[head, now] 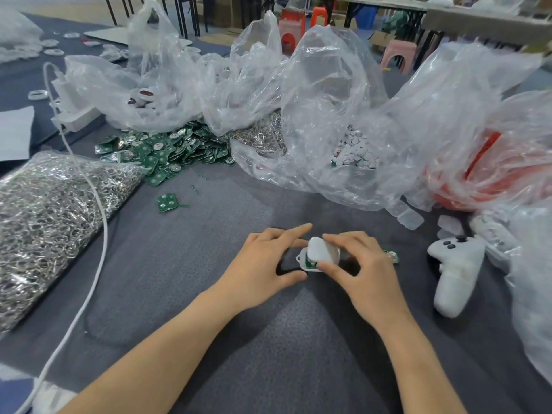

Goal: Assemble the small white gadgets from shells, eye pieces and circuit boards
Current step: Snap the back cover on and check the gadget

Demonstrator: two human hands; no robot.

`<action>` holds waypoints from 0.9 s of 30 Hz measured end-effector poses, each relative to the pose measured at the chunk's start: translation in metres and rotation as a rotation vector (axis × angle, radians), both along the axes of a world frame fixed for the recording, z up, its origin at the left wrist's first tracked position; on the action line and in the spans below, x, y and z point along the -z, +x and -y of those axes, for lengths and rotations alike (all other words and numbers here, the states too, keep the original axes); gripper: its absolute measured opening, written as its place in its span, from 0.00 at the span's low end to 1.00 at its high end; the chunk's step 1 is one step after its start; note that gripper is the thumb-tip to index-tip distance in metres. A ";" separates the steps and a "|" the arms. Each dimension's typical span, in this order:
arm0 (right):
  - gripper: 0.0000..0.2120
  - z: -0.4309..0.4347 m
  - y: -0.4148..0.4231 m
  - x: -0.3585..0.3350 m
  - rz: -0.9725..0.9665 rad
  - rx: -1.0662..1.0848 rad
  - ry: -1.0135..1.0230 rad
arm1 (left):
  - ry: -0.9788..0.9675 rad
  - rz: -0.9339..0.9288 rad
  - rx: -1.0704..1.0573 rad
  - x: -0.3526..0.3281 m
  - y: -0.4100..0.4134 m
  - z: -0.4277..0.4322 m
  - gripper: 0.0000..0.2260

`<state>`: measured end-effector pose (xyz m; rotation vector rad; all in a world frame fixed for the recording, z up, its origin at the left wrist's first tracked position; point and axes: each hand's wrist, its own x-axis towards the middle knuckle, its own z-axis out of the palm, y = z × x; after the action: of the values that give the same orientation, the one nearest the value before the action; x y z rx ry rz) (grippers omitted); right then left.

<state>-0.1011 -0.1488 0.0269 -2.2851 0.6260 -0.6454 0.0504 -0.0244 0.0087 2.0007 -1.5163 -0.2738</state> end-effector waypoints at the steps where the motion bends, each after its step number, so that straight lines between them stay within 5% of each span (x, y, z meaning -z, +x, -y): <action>1: 0.19 -0.001 0.001 0.000 -0.022 -0.017 -0.005 | -0.010 -0.009 -0.002 0.000 0.000 0.000 0.37; 11: 0.18 0.003 0.001 0.000 -0.115 -0.058 0.061 | -0.014 0.012 -0.013 0.002 -0.001 0.002 0.36; 18: 0.17 0.007 0.001 0.001 -0.141 -0.051 0.118 | -0.037 0.076 -0.014 0.001 -0.003 0.001 0.18; 27: 0.17 0.009 0.003 -0.002 -0.115 -0.047 0.228 | -0.032 0.046 0.008 -0.002 -0.007 0.003 0.18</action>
<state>-0.0985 -0.1579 0.0288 -2.1273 0.6618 -0.4006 0.0436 -0.0275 0.0111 1.9889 -1.5474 -0.2068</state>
